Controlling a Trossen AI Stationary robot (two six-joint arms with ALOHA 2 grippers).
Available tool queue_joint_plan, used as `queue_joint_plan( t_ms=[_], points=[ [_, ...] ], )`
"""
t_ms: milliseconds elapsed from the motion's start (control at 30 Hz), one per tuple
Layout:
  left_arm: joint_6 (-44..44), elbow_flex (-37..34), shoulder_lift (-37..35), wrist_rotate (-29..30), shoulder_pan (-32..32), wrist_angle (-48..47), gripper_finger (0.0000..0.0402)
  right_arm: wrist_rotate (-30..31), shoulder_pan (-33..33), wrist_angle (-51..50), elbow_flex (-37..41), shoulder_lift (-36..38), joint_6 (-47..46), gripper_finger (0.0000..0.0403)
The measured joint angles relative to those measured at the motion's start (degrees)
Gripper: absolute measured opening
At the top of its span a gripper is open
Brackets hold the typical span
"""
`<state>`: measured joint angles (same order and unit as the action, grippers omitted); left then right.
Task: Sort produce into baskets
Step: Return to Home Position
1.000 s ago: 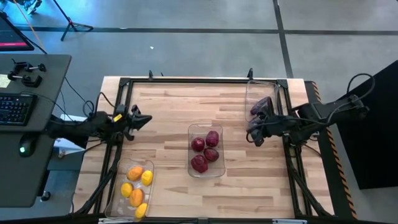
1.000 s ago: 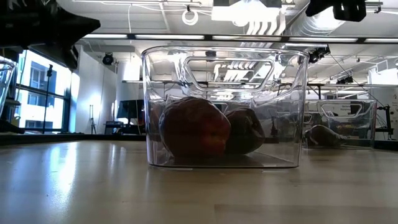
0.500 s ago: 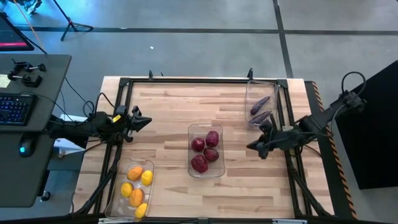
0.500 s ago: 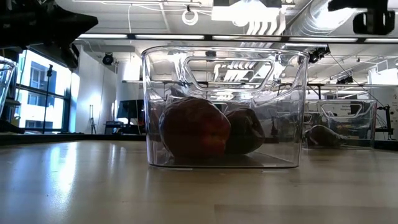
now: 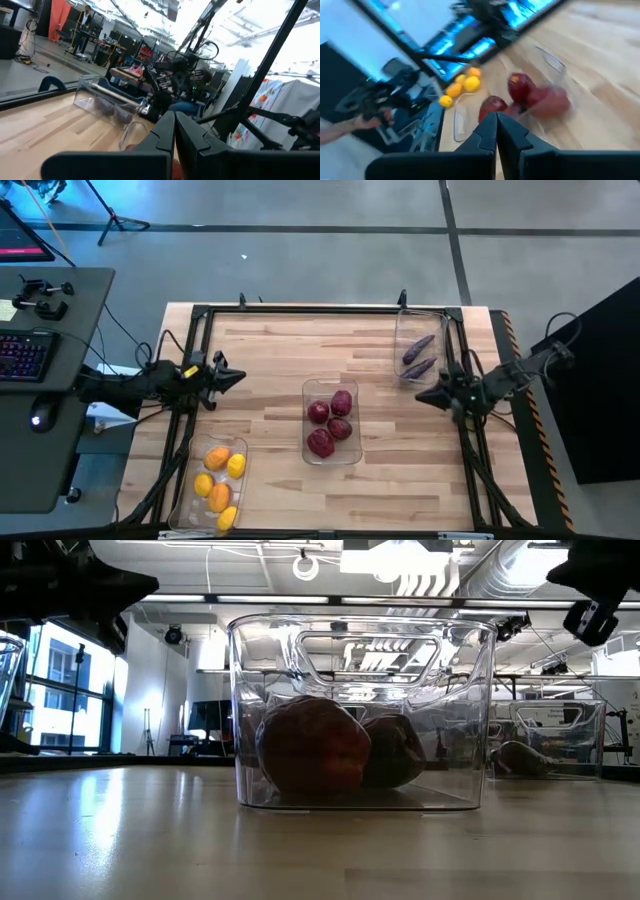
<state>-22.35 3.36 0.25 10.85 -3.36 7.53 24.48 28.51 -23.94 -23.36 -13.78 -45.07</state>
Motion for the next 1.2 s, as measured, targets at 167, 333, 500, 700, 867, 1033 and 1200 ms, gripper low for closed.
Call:
queue_joint_plan(
  t_ms=[167, 333, 500, 700, 867, 1033, 1200],
  points=[
    [0.4, 0.0, 0.0, 0.0, 0.0, -0.7, 0.0, -1.1, 0.2, 6.8, 9.0, 12.9, 14.3, 0.0],
    [0.4, 0.0, 0.3, 0.0, 0.0, -0.9, 0.0, -2.5, -1.5, 12.9, 13.7, 13.0, 23.0, 0.0],
    [0.4, 0.0, 0.8, 0.1, 0.0, -2.0, 0.0, -8.4, -7.3, 14.0, 15.3, 13.6, 23.9, 0.0],
    [0.4, 0.0, 1.0, 0.2, 0.0, -2.1, 0.0, -16.5, -14.5, 13.7, 15.3, 13.6, 26.4, 0.0],
    [0.4, 0.0, 1.0, 0.2, 0.0, -2.1, 0.0, -19.3, -17.9, 13.5, 15.4, 13.6, 33.1, 0.0],
    [0.4, 0.0, 1.0, 0.2, 0.0, -2.1, 0.0, -22.0, -21.0, 25.1, 21.7, 13.5, 33.3, 0.0],
    [0.4, 0.0, 1.0, 0.2, 0.0, -2.1, 0.0, -24.8, -21.8, 25.0, 22.8, 13.2, 32.9, 0.0]
  ],
)
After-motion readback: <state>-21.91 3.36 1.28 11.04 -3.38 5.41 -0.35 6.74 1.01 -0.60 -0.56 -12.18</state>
